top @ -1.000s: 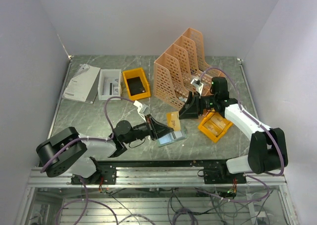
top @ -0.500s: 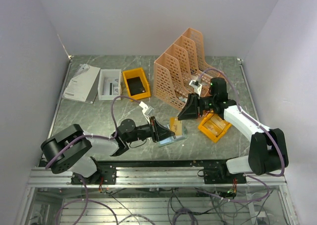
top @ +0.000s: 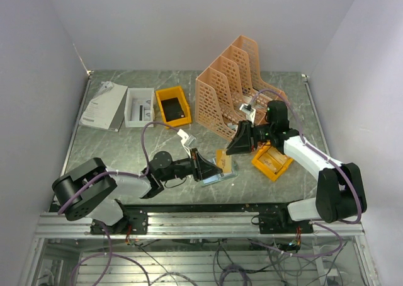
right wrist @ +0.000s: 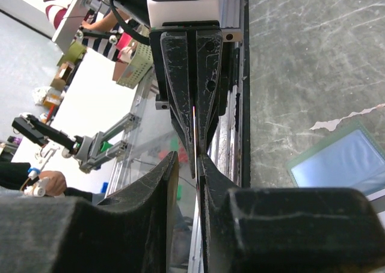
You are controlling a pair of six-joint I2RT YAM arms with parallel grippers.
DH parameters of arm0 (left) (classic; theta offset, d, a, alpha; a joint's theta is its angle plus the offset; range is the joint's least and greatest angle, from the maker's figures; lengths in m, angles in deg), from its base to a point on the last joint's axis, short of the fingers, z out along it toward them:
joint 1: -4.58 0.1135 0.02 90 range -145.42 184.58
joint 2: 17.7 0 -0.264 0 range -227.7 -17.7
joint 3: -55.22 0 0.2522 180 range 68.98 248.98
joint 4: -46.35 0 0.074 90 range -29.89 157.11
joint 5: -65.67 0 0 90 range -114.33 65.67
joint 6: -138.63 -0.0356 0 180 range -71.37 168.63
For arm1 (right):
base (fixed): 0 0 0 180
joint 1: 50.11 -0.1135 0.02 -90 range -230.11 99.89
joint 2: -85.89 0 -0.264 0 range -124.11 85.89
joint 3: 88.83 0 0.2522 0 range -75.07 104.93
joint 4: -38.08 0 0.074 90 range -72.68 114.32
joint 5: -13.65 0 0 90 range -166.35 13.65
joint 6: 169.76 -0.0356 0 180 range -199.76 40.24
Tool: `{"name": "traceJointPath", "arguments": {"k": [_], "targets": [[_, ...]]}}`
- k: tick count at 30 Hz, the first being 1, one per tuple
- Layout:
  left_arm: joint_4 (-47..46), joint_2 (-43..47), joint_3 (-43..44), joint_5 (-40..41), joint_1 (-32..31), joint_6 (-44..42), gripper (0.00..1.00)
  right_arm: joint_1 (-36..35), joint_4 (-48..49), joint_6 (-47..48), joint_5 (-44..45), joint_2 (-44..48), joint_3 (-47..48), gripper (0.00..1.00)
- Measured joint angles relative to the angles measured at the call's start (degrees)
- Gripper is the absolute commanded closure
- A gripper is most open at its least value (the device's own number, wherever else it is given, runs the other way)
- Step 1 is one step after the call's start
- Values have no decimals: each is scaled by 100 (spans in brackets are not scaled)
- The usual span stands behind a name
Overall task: Put the credit cards into the card holder
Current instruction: Pick up the credit card from the storage box.
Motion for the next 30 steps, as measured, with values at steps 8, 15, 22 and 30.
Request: {"name": "traceJointPath", "arguments": {"k": [8,15,22,30], "targets": [[-177,-24,0,2,2,48,93,-20,155,-138,-11,2,-46,99],[-249,-68,0,4,2,63,66,-31,208,-162,-2,2,-46,100],[481,920,-492,566,79,52,53,81,-114,229,503,4,-125,100],[2273,1963,-656,1580,96,-13,67,109,-1161,1399,1867,-323,-85,100]]}}
